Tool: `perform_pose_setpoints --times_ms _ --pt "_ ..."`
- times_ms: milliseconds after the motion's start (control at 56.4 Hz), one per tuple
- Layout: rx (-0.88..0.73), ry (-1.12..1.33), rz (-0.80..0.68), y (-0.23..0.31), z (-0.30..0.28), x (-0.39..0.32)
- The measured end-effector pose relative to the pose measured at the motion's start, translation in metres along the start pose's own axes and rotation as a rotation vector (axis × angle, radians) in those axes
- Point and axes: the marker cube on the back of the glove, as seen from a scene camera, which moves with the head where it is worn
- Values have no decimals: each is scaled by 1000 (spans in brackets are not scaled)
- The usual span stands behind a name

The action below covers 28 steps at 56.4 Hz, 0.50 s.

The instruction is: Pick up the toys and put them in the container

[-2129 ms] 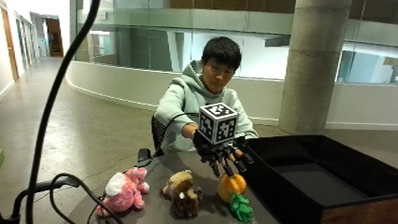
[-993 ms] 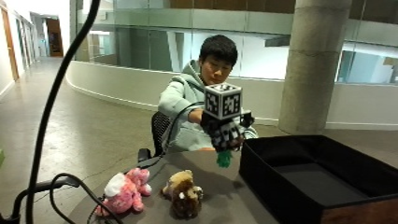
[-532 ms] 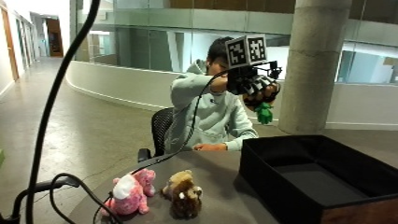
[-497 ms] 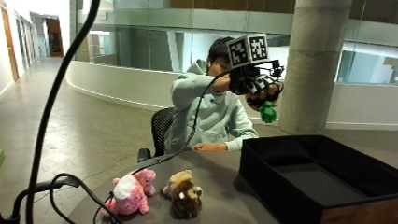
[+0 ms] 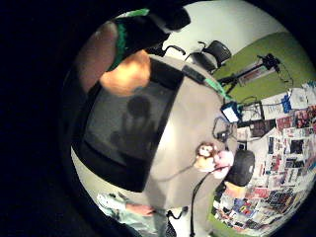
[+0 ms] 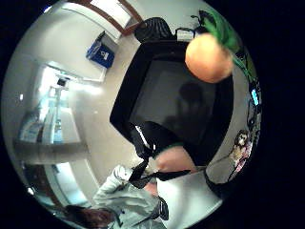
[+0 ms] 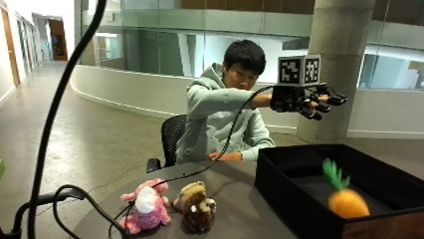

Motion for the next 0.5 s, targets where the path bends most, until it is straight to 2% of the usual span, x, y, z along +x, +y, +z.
perform_pose_setpoints --times_ms 177,337,497 --pt "-29 77 5 15 -12 28" --pt "-44 120 102 37 -36 101" --pt "-77 62 242 91 -51 167"
